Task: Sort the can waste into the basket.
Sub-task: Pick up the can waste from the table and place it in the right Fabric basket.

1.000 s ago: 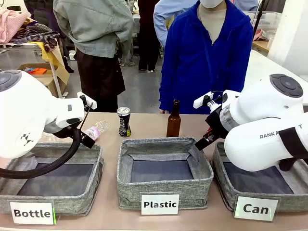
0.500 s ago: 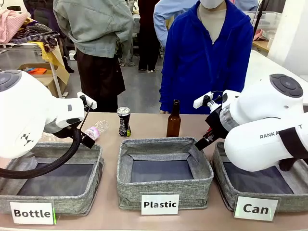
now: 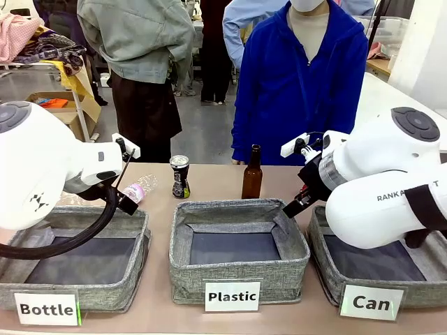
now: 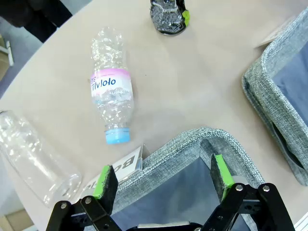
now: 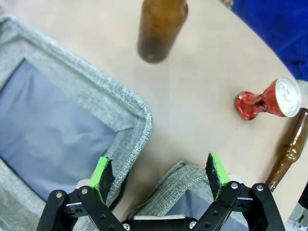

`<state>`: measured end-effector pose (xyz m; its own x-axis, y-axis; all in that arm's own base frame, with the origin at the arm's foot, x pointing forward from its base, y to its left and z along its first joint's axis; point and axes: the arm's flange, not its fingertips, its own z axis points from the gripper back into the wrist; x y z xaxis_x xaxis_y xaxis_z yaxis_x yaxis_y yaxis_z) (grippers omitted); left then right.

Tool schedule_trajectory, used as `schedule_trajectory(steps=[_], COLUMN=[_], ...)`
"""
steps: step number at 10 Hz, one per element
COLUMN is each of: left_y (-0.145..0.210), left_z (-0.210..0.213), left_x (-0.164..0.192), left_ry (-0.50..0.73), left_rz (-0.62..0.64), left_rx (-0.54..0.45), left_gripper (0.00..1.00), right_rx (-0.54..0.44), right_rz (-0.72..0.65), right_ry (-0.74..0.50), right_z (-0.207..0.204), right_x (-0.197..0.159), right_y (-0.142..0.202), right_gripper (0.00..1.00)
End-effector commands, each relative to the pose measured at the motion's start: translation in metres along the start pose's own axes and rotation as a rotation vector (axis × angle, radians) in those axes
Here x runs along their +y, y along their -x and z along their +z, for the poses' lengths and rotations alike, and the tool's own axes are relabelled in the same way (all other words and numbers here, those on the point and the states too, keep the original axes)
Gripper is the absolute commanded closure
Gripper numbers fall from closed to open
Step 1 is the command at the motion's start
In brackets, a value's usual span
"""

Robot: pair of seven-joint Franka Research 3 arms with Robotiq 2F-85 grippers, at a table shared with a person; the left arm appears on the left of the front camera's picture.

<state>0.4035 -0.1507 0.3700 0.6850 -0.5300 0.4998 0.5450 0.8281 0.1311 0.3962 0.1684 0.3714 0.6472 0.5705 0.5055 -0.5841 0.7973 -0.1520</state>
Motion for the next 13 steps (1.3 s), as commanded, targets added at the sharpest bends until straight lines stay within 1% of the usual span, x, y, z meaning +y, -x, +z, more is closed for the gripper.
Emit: schedule_trajectory(steps=[1, 2, 3, 4, 5, 6, 7, 8, 9, 10, 11, 12, 13], left_y=[0.000, 0.000, 0.000, -0.002, -0.015, -0.024, -0.030, -0.023, -0.014, 0.003, 0.031, 0.061, 0.083], left_z=[0.000, 0.000, 0.000, 0.021, 0.065, 0.097, 0.128, 0.158, 0.180, 0.196, 0.209, 0.209, 0.198], left_x=[0.000, 0.000, 0.000, -0.002, -0.014, -0.018, -0.027, -0.031, -0.015, 0.013, 0.046, 0.082, 0.131], left_ry=[0.000, 0.000, 0.000, 0.050, 0.115, 0.069, 0.132, 0.220, 0.363, 0.526, 0.636, 0.722, 0.813], left_rz=[0.000, 0.000, 0.000, 0.020, 0.128, 0.259, 0.326, 0.329, 0.300, 0.320, 0.391, 0.474, 0.542], left_rx=[0.000, 0.000, 0.000, 0.001, 0.048, 0.004, 0.019, 0.085, 0.145, 0.165, 0.124, 0.068, 0.030], left_gripper=[0.00, 0.00, 0.00, 0.00, 0.00, 0.00, 0.00, 0.00, 0.00, 0.00, 0.00, 0.00, 0.00], right_rx=[0.000, 0.000, 0.024, 0.083, 0.088, 0.100, 0.072, 0.058, 0.017, -0.032, -0.098, -0.171, -0.239], right_rz=[-0.001, 0.000, 0.003, -0.012, -0.097, -0.308, -0.428, -0.458, -0.499, -0.555, -0.688, -0.843, -1.011], right_ry=[0.000, 0.000, -0.007, -0.076, -0.129, -0.088, -0.108, -0.200, -0.350, -0.525, -0.673, -0.759, -0.906], right_z=[0.000, 0.000, 0.008, 0.029, 0.070, 0.104, 0.138, 0.169, 0.196, 0.211, 0.217, 0.216, 0.199], right_x=[0.000, 0.000, -0.003, -0.006, -0.010, -0.014, -0.018, -0.017, -0.034, -0.061, -0.101, -0.148, -0.196], right_y=[0.000, 0.000, -0.003, -0.007, -0.015, -0.024, -0.024, -0.012, 0.008, 0.034, 0.068, 0.107, 0.140], right_gripper=[0.00, 0.00, 0.00, 0.00, 0.00, 0.00, 0.00, 0.00, 0.00, 0.00, 0.00, 0.00, 0.00])
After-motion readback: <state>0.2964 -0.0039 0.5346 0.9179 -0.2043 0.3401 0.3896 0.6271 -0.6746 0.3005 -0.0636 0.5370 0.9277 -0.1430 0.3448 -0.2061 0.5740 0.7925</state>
